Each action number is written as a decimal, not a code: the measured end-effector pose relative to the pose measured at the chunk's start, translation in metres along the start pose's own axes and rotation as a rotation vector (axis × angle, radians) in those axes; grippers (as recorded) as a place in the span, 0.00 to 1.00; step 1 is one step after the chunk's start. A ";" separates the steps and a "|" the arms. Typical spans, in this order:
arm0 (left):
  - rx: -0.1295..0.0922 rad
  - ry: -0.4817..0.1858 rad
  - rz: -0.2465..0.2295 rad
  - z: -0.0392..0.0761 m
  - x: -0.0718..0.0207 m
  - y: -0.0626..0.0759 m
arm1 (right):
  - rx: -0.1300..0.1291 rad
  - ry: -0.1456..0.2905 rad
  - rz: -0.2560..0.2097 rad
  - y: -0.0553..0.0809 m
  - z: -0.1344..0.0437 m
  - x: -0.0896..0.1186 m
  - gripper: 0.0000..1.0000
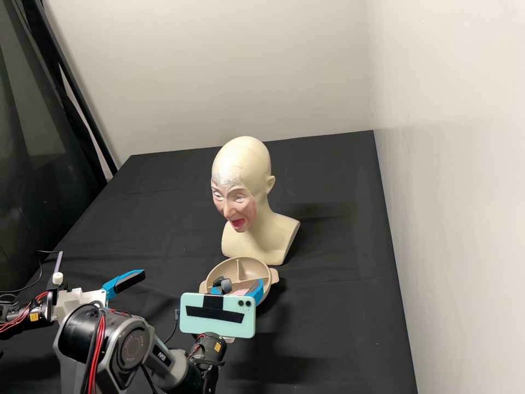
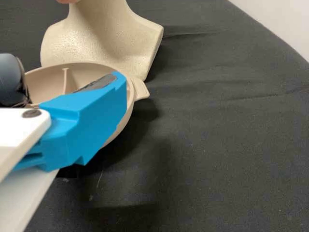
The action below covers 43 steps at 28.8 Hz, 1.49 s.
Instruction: Feed the grandma with a spoon
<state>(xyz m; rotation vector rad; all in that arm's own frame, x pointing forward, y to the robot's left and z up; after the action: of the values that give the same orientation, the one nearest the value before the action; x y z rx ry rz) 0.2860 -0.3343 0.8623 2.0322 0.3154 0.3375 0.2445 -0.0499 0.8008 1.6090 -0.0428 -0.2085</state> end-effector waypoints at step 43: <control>0.006 -0.036 -0.004 0.012 0.0028 -0.001 | -0.025 -0.041 -0.061 -0.023 0.005 0.038 0.00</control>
<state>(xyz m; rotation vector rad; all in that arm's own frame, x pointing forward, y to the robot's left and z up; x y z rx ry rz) 0.2928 -0.3422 0.8562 2.0407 0.2977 0.2975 0.2791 -0.0596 0.7735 1.5825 -0.0228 -0.2877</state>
